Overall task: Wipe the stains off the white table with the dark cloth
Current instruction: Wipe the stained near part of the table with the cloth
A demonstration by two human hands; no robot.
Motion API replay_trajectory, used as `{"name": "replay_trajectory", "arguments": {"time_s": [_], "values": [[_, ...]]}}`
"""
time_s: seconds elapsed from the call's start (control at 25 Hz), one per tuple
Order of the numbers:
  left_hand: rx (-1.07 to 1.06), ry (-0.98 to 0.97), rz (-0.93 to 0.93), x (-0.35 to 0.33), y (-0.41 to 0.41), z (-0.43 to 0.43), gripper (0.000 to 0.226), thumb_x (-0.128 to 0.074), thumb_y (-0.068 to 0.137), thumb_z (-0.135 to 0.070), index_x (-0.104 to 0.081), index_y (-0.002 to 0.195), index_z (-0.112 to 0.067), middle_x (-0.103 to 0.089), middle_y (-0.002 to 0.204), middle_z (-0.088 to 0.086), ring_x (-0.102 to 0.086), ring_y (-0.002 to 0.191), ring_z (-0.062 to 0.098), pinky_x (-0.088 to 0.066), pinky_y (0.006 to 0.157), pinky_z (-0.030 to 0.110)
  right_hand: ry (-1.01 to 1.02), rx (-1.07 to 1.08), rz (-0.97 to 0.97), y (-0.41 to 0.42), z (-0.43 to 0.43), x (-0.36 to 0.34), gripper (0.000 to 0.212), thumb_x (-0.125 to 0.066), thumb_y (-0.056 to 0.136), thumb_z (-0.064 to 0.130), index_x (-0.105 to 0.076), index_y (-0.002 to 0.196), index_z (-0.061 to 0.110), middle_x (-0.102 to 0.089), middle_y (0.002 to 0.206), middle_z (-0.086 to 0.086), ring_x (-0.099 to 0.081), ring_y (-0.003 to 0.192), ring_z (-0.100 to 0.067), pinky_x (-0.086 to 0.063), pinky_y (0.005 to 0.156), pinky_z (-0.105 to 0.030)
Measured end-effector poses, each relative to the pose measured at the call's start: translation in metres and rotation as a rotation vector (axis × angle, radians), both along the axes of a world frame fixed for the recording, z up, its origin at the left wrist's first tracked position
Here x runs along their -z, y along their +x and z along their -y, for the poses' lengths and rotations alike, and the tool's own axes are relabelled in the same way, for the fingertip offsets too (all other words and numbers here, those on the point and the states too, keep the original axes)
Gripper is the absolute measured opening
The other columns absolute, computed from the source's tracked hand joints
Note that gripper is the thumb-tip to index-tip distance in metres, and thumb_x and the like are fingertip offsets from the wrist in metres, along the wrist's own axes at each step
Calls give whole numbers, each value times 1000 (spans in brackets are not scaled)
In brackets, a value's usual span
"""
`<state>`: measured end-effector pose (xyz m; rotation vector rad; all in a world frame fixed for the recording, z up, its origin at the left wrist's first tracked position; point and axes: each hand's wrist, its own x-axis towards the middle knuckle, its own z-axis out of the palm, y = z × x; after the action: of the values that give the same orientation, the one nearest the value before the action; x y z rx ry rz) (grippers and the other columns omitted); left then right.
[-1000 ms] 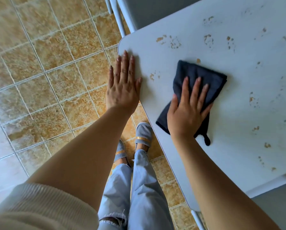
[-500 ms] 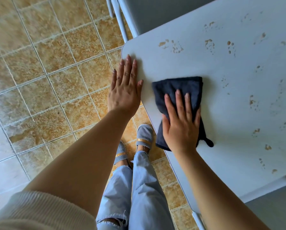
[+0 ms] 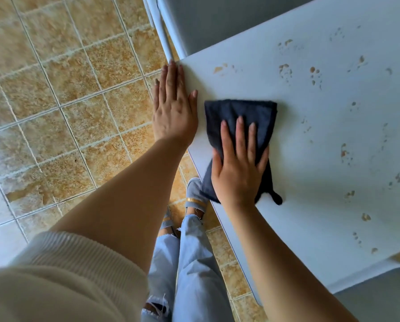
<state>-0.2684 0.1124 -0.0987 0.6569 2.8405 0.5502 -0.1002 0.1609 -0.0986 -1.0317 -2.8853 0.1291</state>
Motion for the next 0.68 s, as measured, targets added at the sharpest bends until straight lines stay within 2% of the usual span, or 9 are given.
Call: {"name": "replay_trajectory", "arguments": {"time_s": [0.08,0.16,0.28,0.36,0.52,0.6,0.68], "values": [[-39,19,-19,6,4,-3,57,-23,104,-33,-15,154,-7,-13,162,7,-7,150,20,-3,122,35,7,-5,35,34,-12,-3,52,-39,105,44,-35,154,31,-32,163,-2,-28,151,-25,-30,116,-57],[-52,35,-41,10,7,-3,55,-23,104,-31,-17,154,-8,-14,162,7,-8,149,20,-5,122,37,21,76,45,41,-37,-2,52,-36,105,45,-35,154,30,-31,163,-3,-27,152,-26,-30,115,-57],[-65,21,-35,13,6,-4,55,-23,104,-30,-16,154,-9,-13,162,6,-7,149,20,-5,122,38,42,284,9,1,-75,2,51,-31,107,47,-36,154,29,-30,163,-3,-26,152,-26,-29,116,-57],[-74,13,-37,13,6,-4,55,-23,104,-30,-16,155,-9,-13,162,6,-7,149,19,-6,122,39,34,344,-44,-46,-93,5,51,-32,105,46,-37,154,30,-31,163,-2,-26,152,-27,-28,116,-59],[-70,1,-31,12,7,-3,55,-23,104,-30,-16,155,-9,-13,162,6,-7,149,19,-6,122,39,51,168,-120,-112,-90,13,49,-44,101,42,-48,148,29,-42,157,-3,-37,147,-29,-34,111,-59],[-71,-8,-31,11,6,-4,55,-23,104,-30,-14,155,-9,-11,162,6,-5,150,18,-5,122,39,54,13,-130,-108,-73,11,48,-45,102,42,-48,148,29,-43,156,-3,-39,146,-29,-35,112,-58],[-62,-14,-25,11,6,-4,55,-22,105,-30,-13,155,-9,-10,162,6,-4,150,18,-5,122,40,24,-142,-73,-76,-59,6,49,-41,104,43,-42,151,30,-37,160,-1,-33,149,-26,-31,116,-56]]}}
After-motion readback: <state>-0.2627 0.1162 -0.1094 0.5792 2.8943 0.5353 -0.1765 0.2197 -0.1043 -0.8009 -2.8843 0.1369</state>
